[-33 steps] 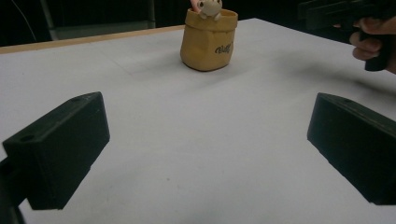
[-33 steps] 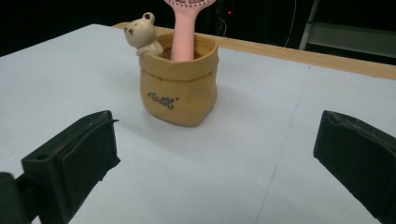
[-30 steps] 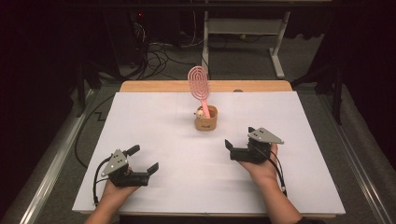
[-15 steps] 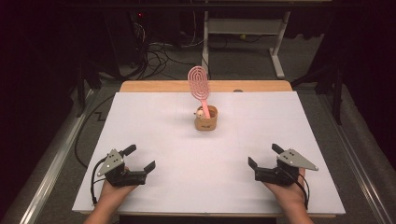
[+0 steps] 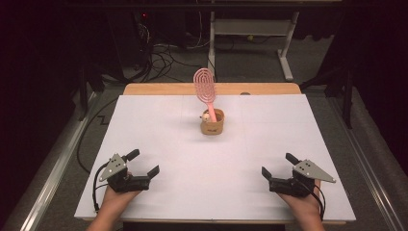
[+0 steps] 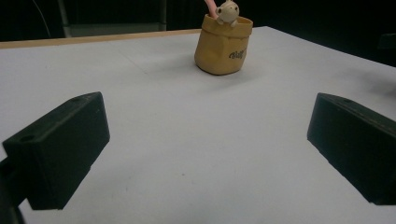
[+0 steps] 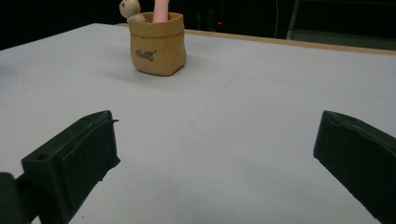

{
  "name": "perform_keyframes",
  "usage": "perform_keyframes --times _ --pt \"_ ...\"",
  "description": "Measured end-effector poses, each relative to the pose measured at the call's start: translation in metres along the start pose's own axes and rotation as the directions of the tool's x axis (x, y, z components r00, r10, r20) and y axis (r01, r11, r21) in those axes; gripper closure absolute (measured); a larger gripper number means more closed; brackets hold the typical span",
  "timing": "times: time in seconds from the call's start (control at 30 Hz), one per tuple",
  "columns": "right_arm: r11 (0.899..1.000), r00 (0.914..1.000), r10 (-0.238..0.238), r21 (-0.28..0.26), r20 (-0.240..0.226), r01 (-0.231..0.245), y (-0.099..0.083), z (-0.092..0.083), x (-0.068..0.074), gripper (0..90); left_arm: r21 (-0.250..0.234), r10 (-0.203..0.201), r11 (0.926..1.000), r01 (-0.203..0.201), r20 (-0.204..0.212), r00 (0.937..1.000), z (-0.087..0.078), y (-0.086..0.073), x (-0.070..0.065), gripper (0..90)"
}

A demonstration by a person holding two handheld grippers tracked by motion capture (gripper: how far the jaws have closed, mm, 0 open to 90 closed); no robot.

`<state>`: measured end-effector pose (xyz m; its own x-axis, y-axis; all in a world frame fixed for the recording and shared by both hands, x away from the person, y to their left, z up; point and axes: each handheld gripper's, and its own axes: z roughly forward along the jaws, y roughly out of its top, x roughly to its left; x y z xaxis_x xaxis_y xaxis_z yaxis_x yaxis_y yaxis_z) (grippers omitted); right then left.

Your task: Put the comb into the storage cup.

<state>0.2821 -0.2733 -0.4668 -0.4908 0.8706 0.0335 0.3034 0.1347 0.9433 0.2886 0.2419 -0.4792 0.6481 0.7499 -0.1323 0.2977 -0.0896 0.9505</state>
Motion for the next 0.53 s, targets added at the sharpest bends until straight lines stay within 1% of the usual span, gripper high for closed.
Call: perform_keyframes --times 0.17,0.3,0.4,0.53 --pt "1.0 0.9999 -0.011 -0.014 0.012 0.011 0.0015 -0.0031 0.0022 0.1 -0.006 0.002 1.0 -0.002 0.004 1.0 -0.0011 0.0003 0.0006 0.0" --pt "1.0 0.9998 -0.008 -0.029 0.016 0.008 0.0028 -0.0045 0.0025 0.1 -0.005 0.005 1.0 -0.004 0.007 1.0 0.0003 0.0005 0.0004 0.0" --pt "1.0 0.9997 -0.011 -0.027 0.02 0.012 0.0024 -0.0051 0.0026 0.1 -0.008 0.004 1.0 -0.004 0.003 1.0 -0.0006 0.0013 0.0012 0.0" --pt "1.0 0.9999 0.004 -0.029 0.016 -0.003 0.002 -0.0055 0.0017 0.1 -0.006 0.004 1.0 -0.004 0.002 1.0 -0.0014 0.0021 0.0008 0.0"
